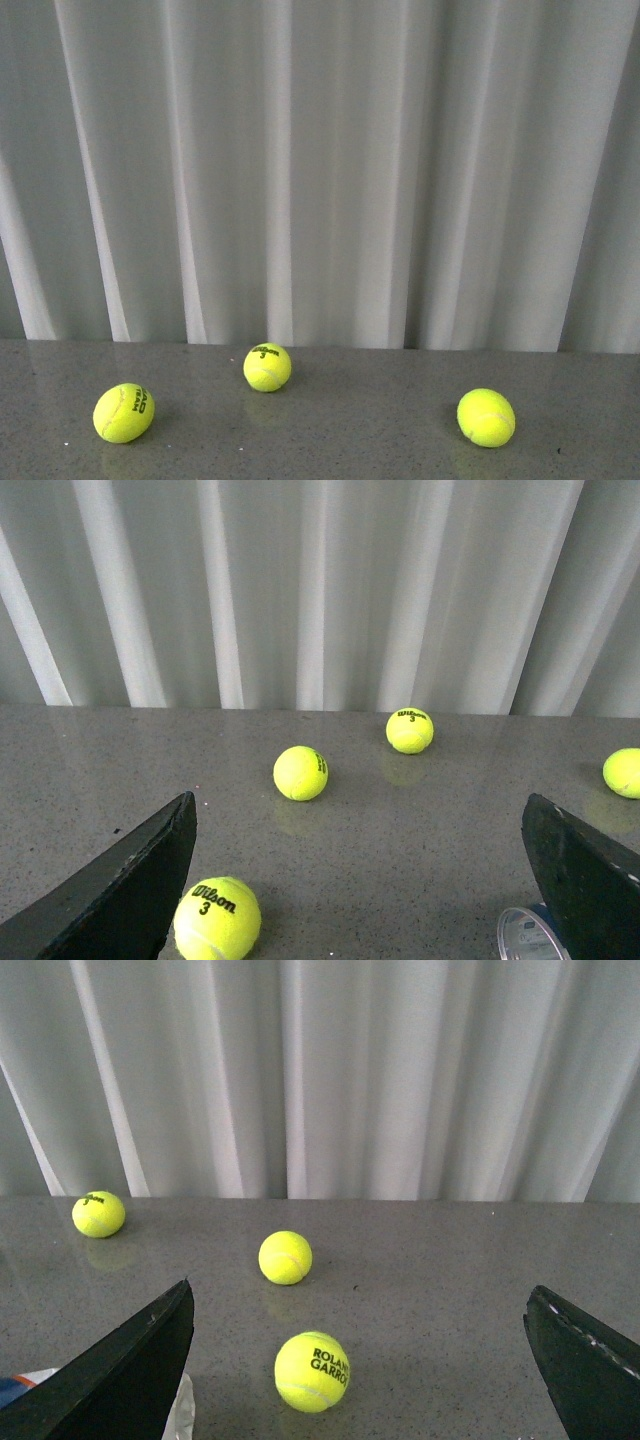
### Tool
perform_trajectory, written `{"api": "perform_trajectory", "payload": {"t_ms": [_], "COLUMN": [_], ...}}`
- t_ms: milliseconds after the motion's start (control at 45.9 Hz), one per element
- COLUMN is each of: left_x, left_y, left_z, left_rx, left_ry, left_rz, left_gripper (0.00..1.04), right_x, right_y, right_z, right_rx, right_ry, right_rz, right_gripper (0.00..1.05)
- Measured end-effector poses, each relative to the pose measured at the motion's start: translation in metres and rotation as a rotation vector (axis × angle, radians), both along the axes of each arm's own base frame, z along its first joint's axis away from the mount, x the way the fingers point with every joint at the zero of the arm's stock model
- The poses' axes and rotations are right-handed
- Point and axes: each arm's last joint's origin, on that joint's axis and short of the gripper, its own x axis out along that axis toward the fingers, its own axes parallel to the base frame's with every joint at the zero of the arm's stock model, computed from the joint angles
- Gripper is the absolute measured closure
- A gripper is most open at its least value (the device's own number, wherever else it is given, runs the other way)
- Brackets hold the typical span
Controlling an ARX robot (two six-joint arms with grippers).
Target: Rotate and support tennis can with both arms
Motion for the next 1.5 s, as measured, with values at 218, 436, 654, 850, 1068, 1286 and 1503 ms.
{"api": "perform_trajectory", "payload": {"t_ms": [218,436,654,850,1068,1286,1503], "left_x": [0.000,0.013,0.089,0.146,0.177,0.192,0.201], "left_y": [0.000,-0.005,-0.010,-0.015,-0.023,-0.031,-0.041], "left_z": [0.000,-0.004,0.000,-0.042,-0.070,-0.084,-0.093], "left_rx": [0.000,-0.197,-0.298,-0.362,-0.377,-0.392,-0.404], "left_ry": [0.000,0.393,0.466,0.660,0.761,0.795,0.817], "left_rz": [0.000,-0.096,-0.361,-0.471,-0.492,-0.517,-0.535], "left_gripper": [0.07,0.07,0.07,0.07,0.07,0.07,0.07], "right_x": [0.000,0.000,0.000,0.000,0.000,0.000,0.000], "right_y": [0.000,0.000,0.000,0.000,0.000,0.000,0.000], "right_z": [0.000,0.000,0.000,0.000,0.000,0.000,0.000], "right_rx": [0.000,0.000,0.000,0.000,0.000,0.000,0.000], "right_ry": [0.000,0.000,-0.001,-0.001,-0.001,-0.001,-0.001], "right_rz": [0.000,0.000,0.000,0.000,0.000,0.000,0.000], "right_gripper": [0.07,0.07,0.07,0.07,0.07,0.07,0.07]}}
